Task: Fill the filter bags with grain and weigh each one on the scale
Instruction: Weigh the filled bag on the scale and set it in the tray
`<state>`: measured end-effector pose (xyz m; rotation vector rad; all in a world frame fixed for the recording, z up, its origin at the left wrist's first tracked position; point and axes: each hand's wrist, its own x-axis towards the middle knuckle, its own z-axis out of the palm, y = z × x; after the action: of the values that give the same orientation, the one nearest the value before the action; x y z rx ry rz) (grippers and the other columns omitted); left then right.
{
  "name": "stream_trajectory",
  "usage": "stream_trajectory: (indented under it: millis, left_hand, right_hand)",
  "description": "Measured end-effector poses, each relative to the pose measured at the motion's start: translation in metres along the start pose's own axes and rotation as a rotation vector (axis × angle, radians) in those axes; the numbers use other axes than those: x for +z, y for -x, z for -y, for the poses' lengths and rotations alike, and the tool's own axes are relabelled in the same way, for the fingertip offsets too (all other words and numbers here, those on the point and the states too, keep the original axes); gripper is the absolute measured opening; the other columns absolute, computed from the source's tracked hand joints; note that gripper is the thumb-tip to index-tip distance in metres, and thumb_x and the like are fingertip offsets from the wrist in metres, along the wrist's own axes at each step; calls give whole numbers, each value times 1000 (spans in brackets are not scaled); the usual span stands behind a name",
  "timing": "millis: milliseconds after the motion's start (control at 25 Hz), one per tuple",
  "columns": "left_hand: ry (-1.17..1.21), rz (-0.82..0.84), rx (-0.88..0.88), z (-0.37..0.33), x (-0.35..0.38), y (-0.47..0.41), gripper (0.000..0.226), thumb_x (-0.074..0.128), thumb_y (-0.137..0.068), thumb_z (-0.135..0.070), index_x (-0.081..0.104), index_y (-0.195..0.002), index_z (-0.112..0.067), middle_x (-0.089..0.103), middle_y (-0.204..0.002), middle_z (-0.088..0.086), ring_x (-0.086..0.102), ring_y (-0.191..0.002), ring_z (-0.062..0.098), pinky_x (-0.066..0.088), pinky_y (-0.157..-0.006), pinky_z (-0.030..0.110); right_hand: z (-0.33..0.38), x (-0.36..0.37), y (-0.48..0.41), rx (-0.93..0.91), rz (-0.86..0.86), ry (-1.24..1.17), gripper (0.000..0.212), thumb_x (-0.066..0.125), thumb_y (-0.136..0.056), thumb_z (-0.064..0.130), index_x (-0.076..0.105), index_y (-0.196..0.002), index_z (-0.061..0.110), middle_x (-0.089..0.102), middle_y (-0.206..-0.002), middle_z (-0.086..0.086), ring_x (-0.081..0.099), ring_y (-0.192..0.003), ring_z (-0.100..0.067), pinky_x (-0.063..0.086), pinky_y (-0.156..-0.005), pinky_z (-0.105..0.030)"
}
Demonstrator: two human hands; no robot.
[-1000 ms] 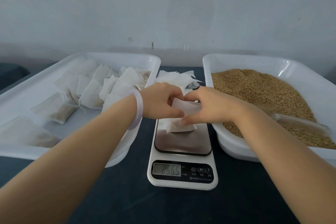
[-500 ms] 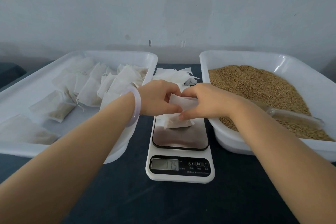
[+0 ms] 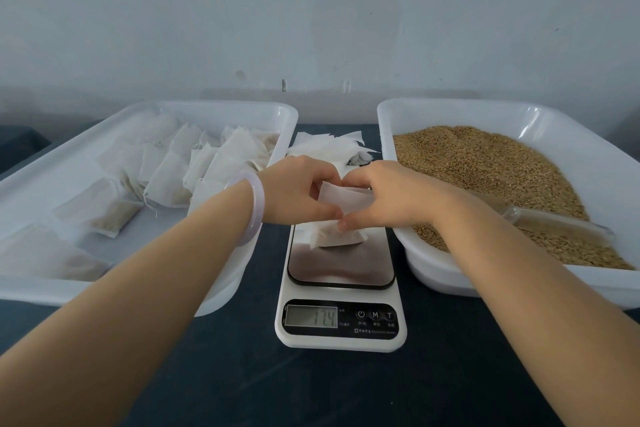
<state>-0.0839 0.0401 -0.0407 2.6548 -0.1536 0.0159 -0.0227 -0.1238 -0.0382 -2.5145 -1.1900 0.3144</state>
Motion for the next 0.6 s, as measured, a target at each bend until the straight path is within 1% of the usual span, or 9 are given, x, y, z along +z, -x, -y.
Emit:
stream_trajectory:
  millis: [80, 160, 200, 240, 320, 400, 440, 520, 600]
  left_hand:
    - [11, 2, -3, 0, 0, 0, 16, 71, -78, -28, 61, -90, -29, 61, -78, -11, 57, -75, 6, 48, -74, 23]
    - [7, 10, -5, 0, 0, -1, 9, 67, -82, -26, 61, -87, -30, 63, -80, -6, 58, -77, 10, 47, -73, 22]
    - [9, -1, -11, 0, -1, -1, 4, 64, -84, -26, 61, -82, -28, 62, -76, -5, 57, -73, 11, 45, -67, 18]
    - [30, -25, -24, 0, -1, -2, 11, 63, -86, -26, 60, -75, -25, 59, -69, -5, 54, -66, 10, 41, -60, 14]
    - [165, -76, -58, 1, 0, -3, 26, 63, -88, -22, 51, -64, -18, 50, -60, -5, 48, -58, 11, 43, -55, 14]
    - [315, -114, -57, 1, 0, -3, 33, 62, -89, -19, 43, -63, -15, 47, -60, -2, 48, -59, 13, 50, -63, 25]
    - [342, -137, -42, 0, 0, -3, 35, 61, -90, -19, 40, -64, -14, 45, -59, -4, 46, -56, 9, 49, -58, 22]
    - [398, -186, 2, 0, -1, -2, 37, 59, -92, -21, 35, -64, -15, 40, -52, -14, 38, -48, 2, 37, -49, 13]
    - [601, -206, 19, 2, -5, 0, 33, 55, -94, -20, 37, -67, -13, 41, -57, -9, 39, -55, 9, 34, -55, 17]
  right_hand:
    - [-2, 1, -1, 7, 0, -28, 27, 76, -69, 47, 59, -86, 34, 58, -82, 12, 52, -75, -3, 35, -58, -23]
    - [-3, 1, -1, 13, -44, -106, 47, 79, -67, 45, 57, -107, 32, 59, -99, 14, 54, -92, -4, 40, -70, -21]
    - [-3, 0, 0, 5, -95, -166, 57, 81, -65, 44, 53, -114, 33, 57, -103, 15, 53, -96, -2, 40, -75, -19]
    - [-3, -1, 1, -17, -155, -221, 60, 82, -64, 42, 51, -114, 33, 56, -102, 15, 53, -97, -1, 41, -78, -18]
    - [-2, -1, 3, -56, -258, -281, 52, 84, -64, 37, 51, -105, 36, 57, -95, 14, 54, -91, -2, 43, -76, -19]
    - [-2, -3, 4, -67, -319, -324, 43, 83, -66, 33, 51, -94, 39, 62, -86, 15, 57, -85, -2, 42, -68, -14]
    - [-1, -4, 5, -75, -345, -353, 39, 83, -67, 31, 52, -89, 40, 65, -80, 17, 57, -79, 1, 41, -64, -10]
    - [-1, -6, 6, -106, -412, -416, 31, 82, -70, 28, 55, -83, 37, 66, -70, 22, 56, -67, 5, 41, -61, -8]
    - [0, -7, 7, -138, -501, -475, 23, 79, -74, 26, 58, -76, 34, 67, -69, 22, 57, -66, 7, 41, -65, -9]
